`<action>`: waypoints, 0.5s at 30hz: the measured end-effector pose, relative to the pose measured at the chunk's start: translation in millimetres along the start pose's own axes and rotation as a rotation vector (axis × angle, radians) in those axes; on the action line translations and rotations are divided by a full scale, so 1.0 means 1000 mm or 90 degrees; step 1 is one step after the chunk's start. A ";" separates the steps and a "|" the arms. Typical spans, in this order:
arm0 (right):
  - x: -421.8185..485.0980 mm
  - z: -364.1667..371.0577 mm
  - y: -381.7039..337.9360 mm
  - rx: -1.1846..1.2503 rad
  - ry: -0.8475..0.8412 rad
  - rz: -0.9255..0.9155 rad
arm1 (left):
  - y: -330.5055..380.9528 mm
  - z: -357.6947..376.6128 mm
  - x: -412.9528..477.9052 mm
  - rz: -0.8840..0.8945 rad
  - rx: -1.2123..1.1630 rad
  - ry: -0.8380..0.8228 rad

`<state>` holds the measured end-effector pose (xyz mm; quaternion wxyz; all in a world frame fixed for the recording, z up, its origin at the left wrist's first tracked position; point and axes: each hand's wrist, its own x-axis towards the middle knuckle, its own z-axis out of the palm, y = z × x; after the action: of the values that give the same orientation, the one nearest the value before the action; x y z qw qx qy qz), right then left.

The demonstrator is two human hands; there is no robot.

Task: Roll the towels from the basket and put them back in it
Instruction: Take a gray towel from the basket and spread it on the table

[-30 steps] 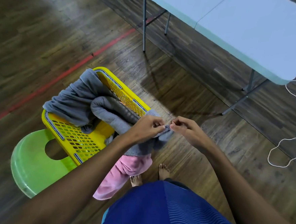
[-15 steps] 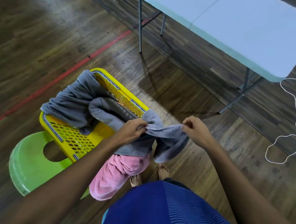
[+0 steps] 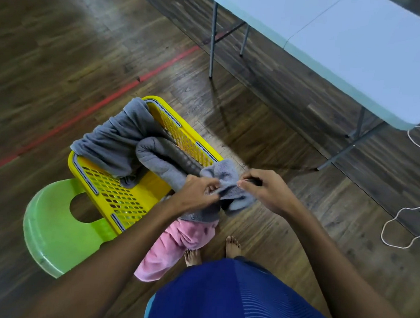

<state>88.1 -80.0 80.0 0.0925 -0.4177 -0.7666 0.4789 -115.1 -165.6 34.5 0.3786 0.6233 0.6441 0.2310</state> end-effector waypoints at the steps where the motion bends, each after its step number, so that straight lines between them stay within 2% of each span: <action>1: -0.002 0.000 -0.003 0.004 0.005 -0.004 | -0.004 0.000 -0.003 0.014 0.014 -0.034; 4: -0.010 -0.001 -0.009 0.025 0.036 -0.018 | -0.017 0.004 -0.005 0.011 0.049 -0.026; 7: -0.015 -0.005 -0.006 0.060 0.066 -0.026 | -0.033 0.005 0.001 -0.055 0.089 -0.010; 8: -0.016 -0.008 -0.003 0.072 0.085 -0.022 | -0.036 0.006 0.001 -0.081 0.073 0.023; 10: -0.018 -0.016 0.007 0.084 0.138 0.000 | -0.037 0.003 0.002 -0.120 -0.010 0.159; 12: -0.020 -0.025 0.023 0.096 0.179 0.051 | -0.032 -0.006 0.001 -0.105 -0.079 0.284; 13: -0.021 -0.029 0.029 0.108 0.196 0.071 | -0.028 -0.013 0.003 -0.077 -0.077 0.304; 15: -0.022 -0.035 0.036 0.126 0.209 0.079 | -0.021 -0.022 0.008 -0.014 -0.049 0.243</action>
<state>140.4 -66.2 74.5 0.2277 -0.5254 -0.6630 0.4822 -144.5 -156.5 29.9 0.2757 0.5457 0.7018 0.3656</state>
